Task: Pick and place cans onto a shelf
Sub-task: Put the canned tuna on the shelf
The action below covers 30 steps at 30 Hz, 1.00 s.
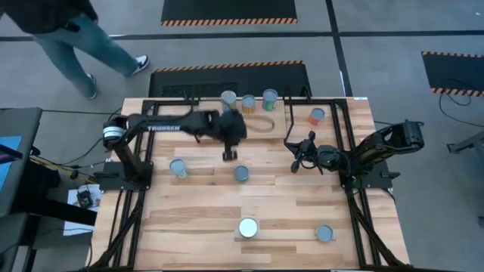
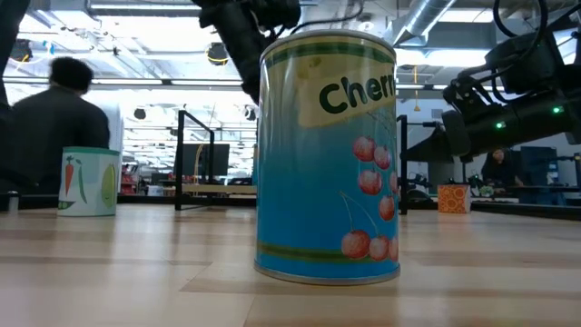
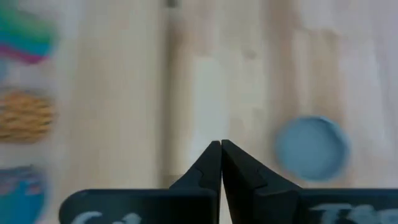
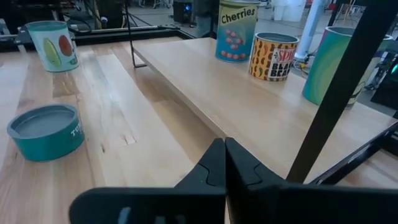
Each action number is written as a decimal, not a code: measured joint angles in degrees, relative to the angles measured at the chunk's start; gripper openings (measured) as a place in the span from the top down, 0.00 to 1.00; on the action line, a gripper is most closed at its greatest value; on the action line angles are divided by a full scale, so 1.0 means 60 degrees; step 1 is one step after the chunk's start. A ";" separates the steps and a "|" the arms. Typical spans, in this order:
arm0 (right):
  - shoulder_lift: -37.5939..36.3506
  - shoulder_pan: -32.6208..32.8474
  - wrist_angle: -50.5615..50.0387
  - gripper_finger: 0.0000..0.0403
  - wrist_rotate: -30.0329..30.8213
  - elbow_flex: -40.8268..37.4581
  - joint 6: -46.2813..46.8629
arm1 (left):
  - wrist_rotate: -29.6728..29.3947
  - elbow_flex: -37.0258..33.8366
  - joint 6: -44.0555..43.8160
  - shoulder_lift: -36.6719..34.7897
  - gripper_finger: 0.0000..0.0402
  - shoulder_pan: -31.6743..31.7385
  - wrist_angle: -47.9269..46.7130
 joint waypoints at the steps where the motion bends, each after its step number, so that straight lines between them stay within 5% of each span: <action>1: 0.0000 0.0000 0.0002 0.98 0.0000 0.0000 0.0014 | -0.0017 -0.0197 0.0047 -0.0028 1.00 -0.0236 0.0061; 16: 0.0000 -0.0004 -0.0031 0.98 0.0000 0.0004 0.0055 | 0.1079 -0.1587 -0.1866 0.0157 0.98 -0.1445 0.1940; 30: 0.0000 -0.0004 -0.0035 0.98 0.0004 0.0007 0.0098 | -0.0003 -0.2125 -0.0852 0.0161 0.72 -0.2280 0.2125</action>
